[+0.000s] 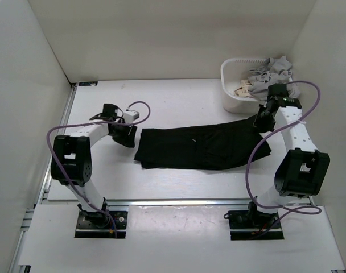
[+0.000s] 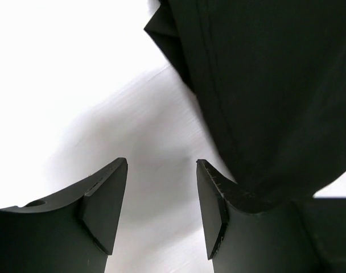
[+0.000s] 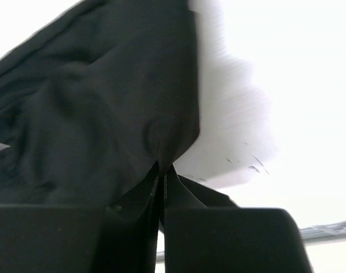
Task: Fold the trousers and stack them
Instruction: Fold the trousers
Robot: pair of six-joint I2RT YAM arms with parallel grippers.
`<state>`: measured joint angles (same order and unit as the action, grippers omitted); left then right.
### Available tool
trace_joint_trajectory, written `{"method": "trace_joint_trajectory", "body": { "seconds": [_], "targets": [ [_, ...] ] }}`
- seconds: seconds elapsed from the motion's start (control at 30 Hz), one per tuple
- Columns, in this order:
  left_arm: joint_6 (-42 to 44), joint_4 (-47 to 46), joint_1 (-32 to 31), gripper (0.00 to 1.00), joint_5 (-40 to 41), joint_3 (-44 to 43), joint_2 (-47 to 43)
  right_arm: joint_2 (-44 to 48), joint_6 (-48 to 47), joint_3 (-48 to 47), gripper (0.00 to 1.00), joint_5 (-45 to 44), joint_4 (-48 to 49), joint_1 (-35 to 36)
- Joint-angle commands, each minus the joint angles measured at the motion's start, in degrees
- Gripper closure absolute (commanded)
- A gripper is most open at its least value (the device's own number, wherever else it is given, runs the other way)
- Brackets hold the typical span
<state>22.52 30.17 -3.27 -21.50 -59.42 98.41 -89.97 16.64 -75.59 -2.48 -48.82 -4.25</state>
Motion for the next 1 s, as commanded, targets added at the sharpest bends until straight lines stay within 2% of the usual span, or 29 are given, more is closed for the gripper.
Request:
{"method": "trace_joint_trajectory", "body": {
  "seconds": [0.0, 0.07, 0.1, 0.13, 0.17, 0.23, 0.3, 0.33, 0.43, 0.5, 0.6, 0.67, 0.73, 0.97],
  "targets": [
    [-1.95, -0.03, -4.11, 0.37, -1.7, -3.33, 1.51, 2.7, -3.81, -8.15, 1.0, -2.79, -9.97, 1.43],
    [-1.96, -0.03, -6.48, 0.37, -1.71, -4.91, 4.31, 2.09, -1.28, -12.88, 1.0, -5.33, -13.57, 8.44],
    [-1.96, -0.03, -7.18, 0.37, -1.71, -5.53, 5.46, 1.56, -0.13, -14.39, 1.0, -9.26, -14.63, 11.6],
    [-2.48, -0.03, -7.97, 0.37, -1.71, -7.1, 6.78, -0.01, 1.36, -16.15, 1.0, -11.38, -15.86, 17.99],
    [-2.48, -0.03, -7.98, 0.37, -2.32, -7.9, 9.32, -0.9, 3.11, -17.73, 1.0, -12.97, -18.05, 20.92],
    [-3.53, -0.03, -8.51, 0.37, -3.02, -9.57, 11.7, -3.35, 9.79, -21.43, 1.0, -15.26, -18.59, 28.29],
    [-3.54, -0.03, -9.04, 0.39, -3.64, -11.5, 14.43, -5.38, 13.66, -23.97, 1.0, -17.11, -19.38, 32.88],
    [-4.24, -0.03, -9.04, 0.42, -5.21, -11.51, 15.14, -8.26, 15.51, -25.73, 1.0, -17.81, -19.39, 37.17],
    [-5.56, -0.03, -9.04, 0.49, -7.93, -13.0, 16.9, -15.02, 20.44, -33.46, 1.0, -17.82, -20.0, 44.03],
    [-5.56, -0.55, -9.04, 0.59, -9.17, -13.0, 18.48, -18.55, 22.99, -40.46, 1.0, -17.82, -20.53, 46.78],
    [-6.08, -0.55, -9.56, 0.75, -11.81, -13.0, 19.1, -23.57, 26.67, -44.63, 1.0, -17.82, -19.22, 50.12],
    [-6.09, -1.08, -9.56, 0.8, -12.51, -13.0, 19.1, -25.6, 28.17, -46.75, 1.0, -17.12, -17.72, 50.74],
    [-6.09, -1.08, -9.56, 0.85, -13.13, -11.69, 19.1, -26.31, 28.88, -47.71, 1.0, -16.42, -15.0, 50.75],
    [-7.76, -3.54, -9.56, 0.85, -11.56, -10.28, 18.57, -32.36, 28.88, -55.71, 1.0, -13.78, -13.15, 55.31]
  ]
}}
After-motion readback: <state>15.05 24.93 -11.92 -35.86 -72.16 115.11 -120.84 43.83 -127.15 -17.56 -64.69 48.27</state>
